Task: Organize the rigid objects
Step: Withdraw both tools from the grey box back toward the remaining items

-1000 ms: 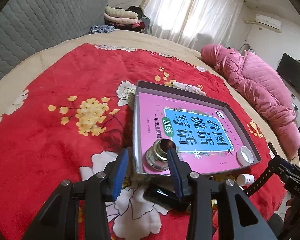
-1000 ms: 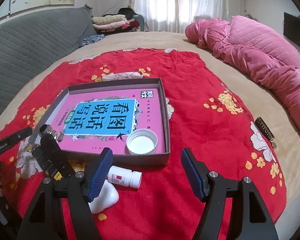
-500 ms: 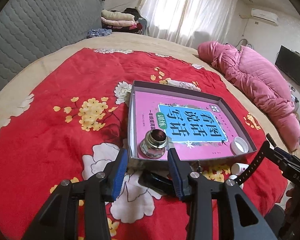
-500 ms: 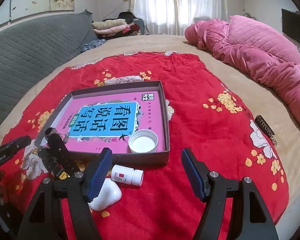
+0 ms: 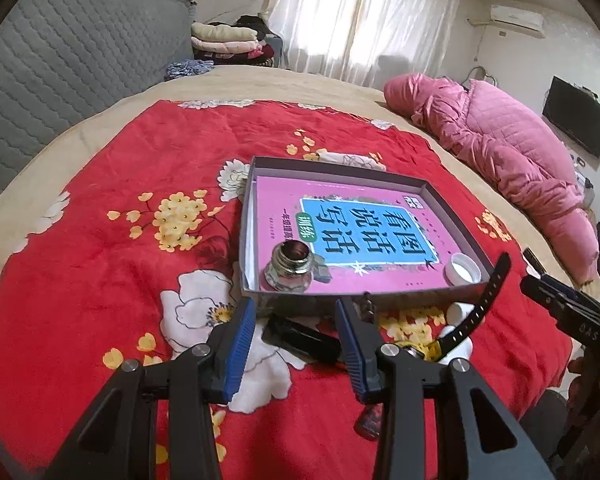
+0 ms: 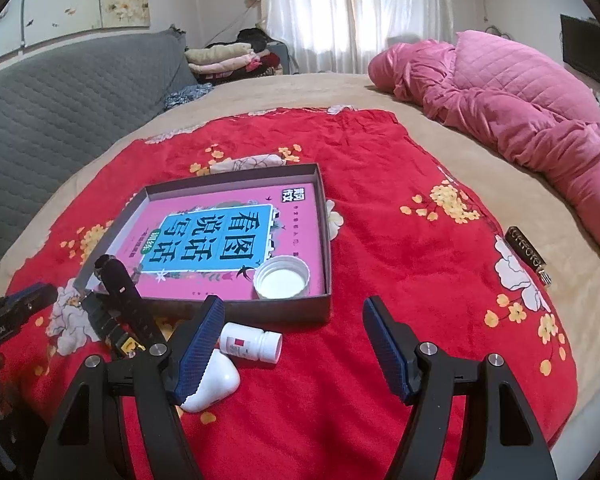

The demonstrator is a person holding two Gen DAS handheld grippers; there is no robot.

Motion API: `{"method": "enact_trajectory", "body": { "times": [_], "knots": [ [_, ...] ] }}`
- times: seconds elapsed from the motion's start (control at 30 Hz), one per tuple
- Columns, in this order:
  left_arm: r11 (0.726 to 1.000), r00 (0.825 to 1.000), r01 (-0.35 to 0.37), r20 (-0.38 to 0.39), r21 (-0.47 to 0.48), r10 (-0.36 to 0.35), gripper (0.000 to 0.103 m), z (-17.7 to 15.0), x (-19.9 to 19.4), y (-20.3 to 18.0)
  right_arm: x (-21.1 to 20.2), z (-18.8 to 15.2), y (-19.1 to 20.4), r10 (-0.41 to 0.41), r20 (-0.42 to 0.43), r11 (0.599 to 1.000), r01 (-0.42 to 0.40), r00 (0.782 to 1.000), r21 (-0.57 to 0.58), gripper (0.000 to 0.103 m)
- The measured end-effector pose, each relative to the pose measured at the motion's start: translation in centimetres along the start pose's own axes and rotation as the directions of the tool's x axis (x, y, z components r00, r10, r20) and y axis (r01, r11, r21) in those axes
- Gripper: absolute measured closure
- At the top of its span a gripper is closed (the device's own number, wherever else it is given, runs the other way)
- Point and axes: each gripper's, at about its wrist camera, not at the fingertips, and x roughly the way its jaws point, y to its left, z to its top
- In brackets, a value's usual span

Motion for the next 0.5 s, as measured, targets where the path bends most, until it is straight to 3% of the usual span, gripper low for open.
{"method": "enact_trajectory", "body": {
  "times": [0.5],
  "knots": [
    [0.999,1.0,0.012,-0.029,0.041,-0.011,0.062,-1.1,-0.7,-1.6,-0.1,-1.6,1.3,0.043,-0.038,0.998,-0.045,0.998,-0.038,0.03]
  ]
}}
